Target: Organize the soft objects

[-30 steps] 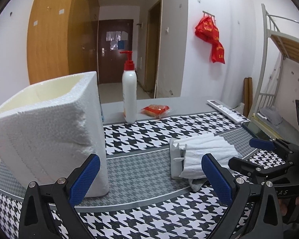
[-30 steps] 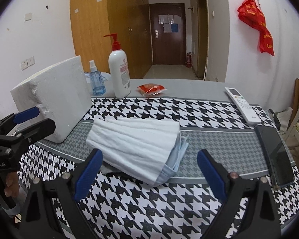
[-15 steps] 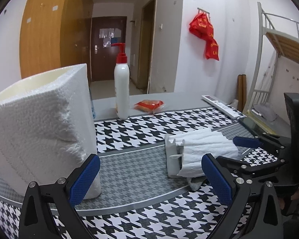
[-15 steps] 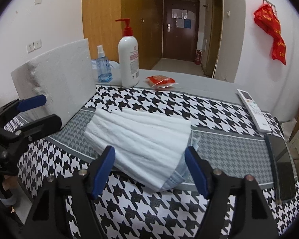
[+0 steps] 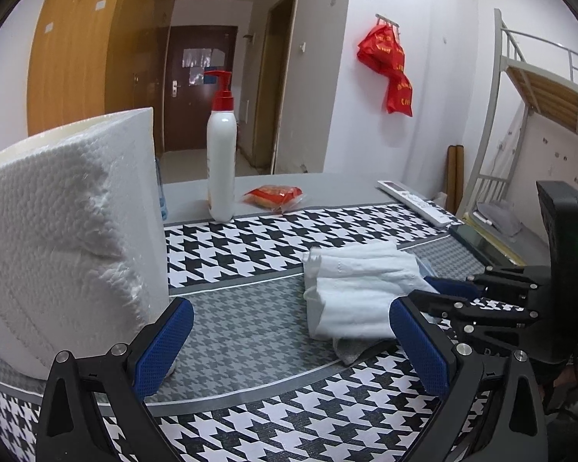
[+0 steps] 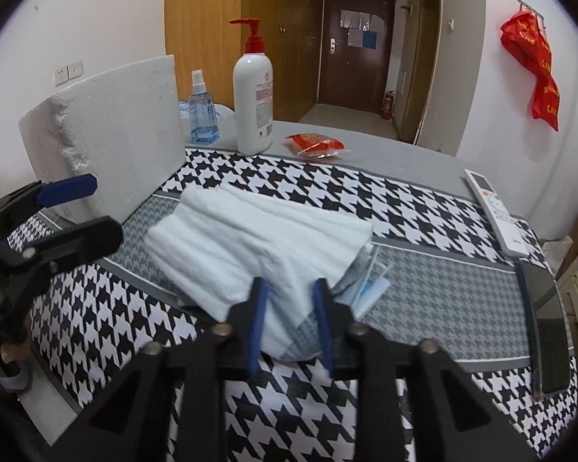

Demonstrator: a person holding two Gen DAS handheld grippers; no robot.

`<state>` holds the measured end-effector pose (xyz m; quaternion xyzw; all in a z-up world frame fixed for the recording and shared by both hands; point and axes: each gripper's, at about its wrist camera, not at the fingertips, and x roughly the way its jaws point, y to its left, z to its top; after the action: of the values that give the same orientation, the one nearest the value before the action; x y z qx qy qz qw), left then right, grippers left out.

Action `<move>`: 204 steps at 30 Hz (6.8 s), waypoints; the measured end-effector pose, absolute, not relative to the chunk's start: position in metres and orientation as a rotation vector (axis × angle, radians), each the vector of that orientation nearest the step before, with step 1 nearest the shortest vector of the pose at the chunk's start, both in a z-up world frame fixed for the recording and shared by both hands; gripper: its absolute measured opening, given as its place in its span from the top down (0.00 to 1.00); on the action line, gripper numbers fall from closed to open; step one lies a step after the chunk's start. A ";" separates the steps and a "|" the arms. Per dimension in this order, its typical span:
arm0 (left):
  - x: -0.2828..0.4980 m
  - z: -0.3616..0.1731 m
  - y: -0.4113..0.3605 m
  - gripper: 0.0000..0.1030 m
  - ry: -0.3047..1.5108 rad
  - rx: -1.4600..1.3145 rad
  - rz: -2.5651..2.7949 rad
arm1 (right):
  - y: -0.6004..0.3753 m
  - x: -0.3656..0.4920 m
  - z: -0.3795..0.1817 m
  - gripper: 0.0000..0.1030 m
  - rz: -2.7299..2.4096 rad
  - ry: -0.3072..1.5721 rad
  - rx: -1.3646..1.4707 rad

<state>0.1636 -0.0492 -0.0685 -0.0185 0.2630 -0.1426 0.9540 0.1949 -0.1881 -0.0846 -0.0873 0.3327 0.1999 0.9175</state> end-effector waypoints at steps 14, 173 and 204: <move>0.154 -0.071 -0.050 0.01 0.518 -0.031 -0.293 | -0.198 0.166 -0.049 0.93 0.429 0.608 -0.130; 0.073 -0.057 -0.075 0.80 0.520 0.051 -0.308 | -0.252 0.123 -0.064 0.91 0.310 0.627 -0.057; 0.086 0.009 -0.049 0.80 0.365 0.092 -0.205 | -0.217 0.123 -0.006 0.91 0.396 0.462 -0.036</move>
<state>0.0859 -0.0485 0.0089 0.0454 0.1811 -0.1015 0.9772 0.1232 -0.2169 -0.0060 -0.0176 0.2273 0.1948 0.9540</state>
